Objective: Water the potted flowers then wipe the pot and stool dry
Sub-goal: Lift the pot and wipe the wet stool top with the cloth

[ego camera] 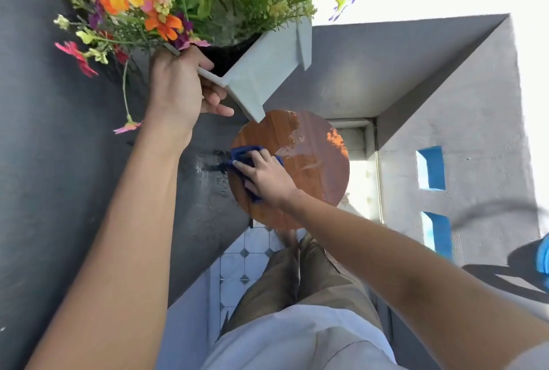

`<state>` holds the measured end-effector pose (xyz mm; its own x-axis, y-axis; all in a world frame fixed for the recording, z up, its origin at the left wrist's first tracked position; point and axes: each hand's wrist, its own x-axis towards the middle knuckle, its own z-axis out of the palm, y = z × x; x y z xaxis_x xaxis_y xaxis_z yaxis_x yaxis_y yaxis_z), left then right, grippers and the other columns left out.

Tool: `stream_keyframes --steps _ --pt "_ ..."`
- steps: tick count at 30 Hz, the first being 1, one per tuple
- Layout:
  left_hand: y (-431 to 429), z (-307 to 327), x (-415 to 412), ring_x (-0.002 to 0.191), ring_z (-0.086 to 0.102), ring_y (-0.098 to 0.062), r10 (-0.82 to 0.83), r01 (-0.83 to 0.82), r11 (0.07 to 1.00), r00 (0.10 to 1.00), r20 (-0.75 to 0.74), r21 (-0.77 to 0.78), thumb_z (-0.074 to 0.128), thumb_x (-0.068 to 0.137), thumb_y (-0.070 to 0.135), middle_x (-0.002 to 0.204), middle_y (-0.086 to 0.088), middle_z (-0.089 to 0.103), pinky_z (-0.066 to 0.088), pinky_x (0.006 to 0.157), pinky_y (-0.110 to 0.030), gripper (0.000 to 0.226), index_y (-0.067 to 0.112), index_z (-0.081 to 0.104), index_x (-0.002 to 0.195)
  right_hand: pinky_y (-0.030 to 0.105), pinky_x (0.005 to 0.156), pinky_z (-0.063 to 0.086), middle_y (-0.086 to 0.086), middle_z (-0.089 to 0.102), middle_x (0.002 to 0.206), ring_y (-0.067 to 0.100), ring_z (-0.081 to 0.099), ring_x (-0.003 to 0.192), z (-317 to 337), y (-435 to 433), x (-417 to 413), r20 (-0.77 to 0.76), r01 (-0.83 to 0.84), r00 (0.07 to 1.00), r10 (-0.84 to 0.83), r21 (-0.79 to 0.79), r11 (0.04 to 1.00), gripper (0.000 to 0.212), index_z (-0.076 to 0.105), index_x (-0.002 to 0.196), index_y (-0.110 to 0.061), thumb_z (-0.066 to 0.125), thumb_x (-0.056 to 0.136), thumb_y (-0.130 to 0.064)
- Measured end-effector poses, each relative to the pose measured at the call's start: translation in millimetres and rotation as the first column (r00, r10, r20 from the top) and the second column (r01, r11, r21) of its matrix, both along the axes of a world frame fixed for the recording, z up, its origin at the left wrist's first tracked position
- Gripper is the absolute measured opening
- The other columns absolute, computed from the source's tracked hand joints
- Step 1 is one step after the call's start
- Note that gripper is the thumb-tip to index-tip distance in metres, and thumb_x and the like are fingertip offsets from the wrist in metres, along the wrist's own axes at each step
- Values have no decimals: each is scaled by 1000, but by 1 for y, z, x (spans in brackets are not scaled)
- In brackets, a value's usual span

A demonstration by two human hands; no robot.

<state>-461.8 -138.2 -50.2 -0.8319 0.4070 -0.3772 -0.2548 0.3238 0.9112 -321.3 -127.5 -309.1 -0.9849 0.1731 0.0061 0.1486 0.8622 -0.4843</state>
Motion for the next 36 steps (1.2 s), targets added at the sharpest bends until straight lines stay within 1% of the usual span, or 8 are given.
stream_keyframes --steps 4,7,12,16,21,25,30,36 --pt "-2 0 -1 36 43 -19 7 -7 1000 1000 -12 5 43 85 7 40 -7 53 55 47 -36 24 5 50 62 51 94 48 15 55 130 37 48 115 2 88 7 17 487 874 -486 -4 874 47 58 139 -20 62 92 -23" --pt "-4 -4 2 37 43 -19 7 -7 1000 1000 -2 10 43 84 7 43 -9 54 56 49 -38 21 4 50 64 49 103 43 16 45 143 38 40 128 -2 118 16 96 680 732 -675 -41 732 50 51 145 -22 56 96 -24" --pt "-8 -10 9 36 43 -18 8 -8 1000 1000 19 9 44 83 8 49 -13 54 55 48 -36 13 -2 52 81 50 90 48 16 57 128 38 49 112 6 55 7 38 550 834 -551 38 834 47 60 137 -21 63 90 -21" --pt "-10 -10 13 35 42 -17 4 -4 1000 1000 23 6 43 85 7 44 -9 54 55 46 -35 20 1 50 67 48 88 45 13 58 124 35 49 106 7 -41 8 23 269 963 -268 -89 959 46 62 135 -23 65 89 -22" --pt "-15 -11 11 36 43 -17 -2 2 1000 1000 13 -5 43 84 7 45 -10 55 55 48 -35 21 0 51 66 47 84 47 13 59 123 34 50 101 -2 -75 51 -6 135 990 -138 -174 975 45 64 134 -22 68 89 -21" --pt "-14 -11 14 36 42 -18 -5 6 1000 1000 11 -2 43 84 7 48 -12 54 55 46 -35 24 0 52 63 48 89 47 15 60 125 35 52 102 -6 -6 85 -47 284 957 -287 -67 957 42 66 132 -20 66 91 -22" --pt "-15 -14 14 36 43 -16 -3 3 1000 1000 7 -8 44 84 9 50 -13 55 55 48 -35 21 0 53 66 43 83 51 16 62 126 41 55 108 -4 95 86 94 623 779 -619 -7 783 46 58 139 -28 57 93 -30" --pt "-13 -20 17 36 44 -16 -14 14 1000 1000 23 -7 42 84 10 42 -5 55 55 47 -35 20 3 50 67 48 90 48 15 61 123 37 52 109 3 57 59 24 595 803 -595 0 804 43 66 131 -21 66 88 -23"
